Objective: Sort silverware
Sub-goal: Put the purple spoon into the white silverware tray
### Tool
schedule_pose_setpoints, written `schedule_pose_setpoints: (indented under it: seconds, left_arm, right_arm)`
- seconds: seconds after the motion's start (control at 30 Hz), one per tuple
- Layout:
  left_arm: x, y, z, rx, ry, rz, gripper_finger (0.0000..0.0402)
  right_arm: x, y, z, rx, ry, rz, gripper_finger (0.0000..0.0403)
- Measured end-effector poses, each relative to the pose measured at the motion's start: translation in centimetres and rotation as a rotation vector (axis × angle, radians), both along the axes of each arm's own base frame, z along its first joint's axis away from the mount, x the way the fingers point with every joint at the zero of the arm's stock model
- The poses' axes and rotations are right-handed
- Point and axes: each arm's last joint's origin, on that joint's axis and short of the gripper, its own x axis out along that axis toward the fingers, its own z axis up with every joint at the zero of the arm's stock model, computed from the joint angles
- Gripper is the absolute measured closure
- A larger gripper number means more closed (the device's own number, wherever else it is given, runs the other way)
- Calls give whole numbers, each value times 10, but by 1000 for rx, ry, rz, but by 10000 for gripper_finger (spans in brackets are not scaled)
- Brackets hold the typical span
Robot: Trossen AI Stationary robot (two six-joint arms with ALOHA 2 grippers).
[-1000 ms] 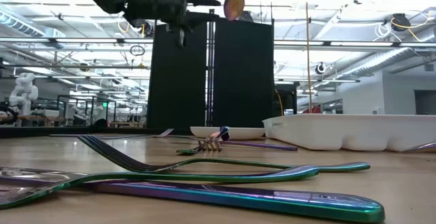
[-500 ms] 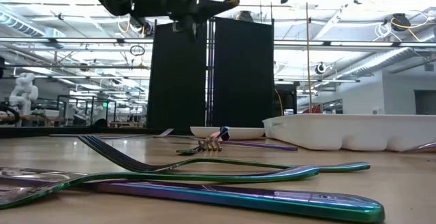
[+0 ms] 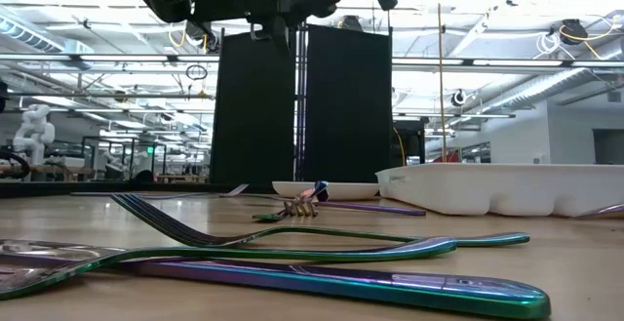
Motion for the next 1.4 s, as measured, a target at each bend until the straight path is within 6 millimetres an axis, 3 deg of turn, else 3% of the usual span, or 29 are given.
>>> schedule_pose_setpoints:
  seconds: [0.3,0.53,0.87,1.0,1.1,1.2,1.33,1.4]
  left_arm:
    - [0,0,0,44,-5,16,274]
    - [0,2,2,119,-28,79,387]
    - [-3,10,5,149,-55,124,397]
    - [-10,32,7,159,-62,193,398]
    - [-18,55,-2,176,2,266,399]
    - [-27,71,-1,191,-5,283,400]
    - [-30,77,-2,201,20,283,400]
    - [-26,70,-5,195,43,241,400]
  right_arm:
    - [0,0,-1,40,-15,-9,403]
    - [-1,-1,-2,121,-42,-20,386]
    - [-5,-1,3,184,-114,-93,313]
    - [-23,-4,16,336,-230,-215,274]
    - [-49,-8,24,455,-239,-303,249]
    - [-78,-14,17,585,-183,-404,232]
    - [-116,-20,12,867,-233,-539,221]
    - [-133,-23,13,1032,-250,-587,221]
